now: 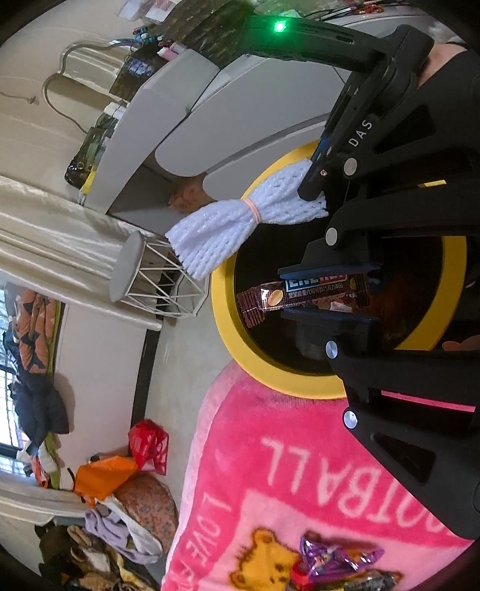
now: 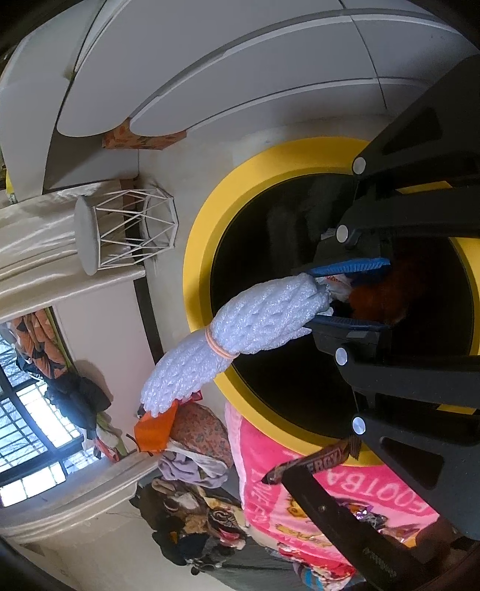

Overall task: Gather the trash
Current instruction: 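Open both tools to drop the chocolate bar and foam net into the bin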

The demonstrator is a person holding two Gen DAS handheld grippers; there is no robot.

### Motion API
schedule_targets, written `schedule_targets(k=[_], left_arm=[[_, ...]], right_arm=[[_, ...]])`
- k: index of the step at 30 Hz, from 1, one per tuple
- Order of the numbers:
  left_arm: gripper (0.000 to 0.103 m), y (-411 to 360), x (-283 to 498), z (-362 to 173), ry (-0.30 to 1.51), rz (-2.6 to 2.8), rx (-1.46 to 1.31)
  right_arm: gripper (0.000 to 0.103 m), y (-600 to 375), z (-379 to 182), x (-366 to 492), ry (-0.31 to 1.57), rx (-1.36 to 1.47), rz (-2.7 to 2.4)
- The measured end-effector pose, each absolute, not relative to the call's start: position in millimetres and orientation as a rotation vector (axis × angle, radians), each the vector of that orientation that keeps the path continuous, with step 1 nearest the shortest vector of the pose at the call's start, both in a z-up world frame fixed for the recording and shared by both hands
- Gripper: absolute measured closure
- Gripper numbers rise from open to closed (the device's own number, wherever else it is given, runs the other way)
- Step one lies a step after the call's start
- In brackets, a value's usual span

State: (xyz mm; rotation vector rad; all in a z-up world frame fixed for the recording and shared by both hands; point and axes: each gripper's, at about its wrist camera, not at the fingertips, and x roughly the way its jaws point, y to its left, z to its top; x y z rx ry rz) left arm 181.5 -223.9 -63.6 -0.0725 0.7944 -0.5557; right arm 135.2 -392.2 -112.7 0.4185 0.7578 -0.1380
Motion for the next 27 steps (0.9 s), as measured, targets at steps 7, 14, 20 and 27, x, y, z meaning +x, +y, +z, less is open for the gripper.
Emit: schedule_targets(k=[7, 14, 20, 27], left_arm=[[0.046, -221.3, 183.7, -62.1, 0.792, -0.566, -0.086], [0.011, -206.8, 170.6, -53.4, 0.75, -0.542, -0.106], [0.011, -193.3, 155.8, -47.5, 0.72, -0.49, -0.08], [0.011, -171.5, 146.5, -37.9, 0.685, -0.441, -0.08]], right_arm=[[0.053, -401.0, -113.3, 130.5, 0.738, 0.478, -0.159], [0.042, -400.1, -107.5, 128.5, 0.713, 0.477, -0.159], [0.037, -391.1, -99.5, 126.8, 0.684, 0.447, -0.141], [0.031, -373.3, -83.9, 122.0, 0.618, 0.383, -0.086]])
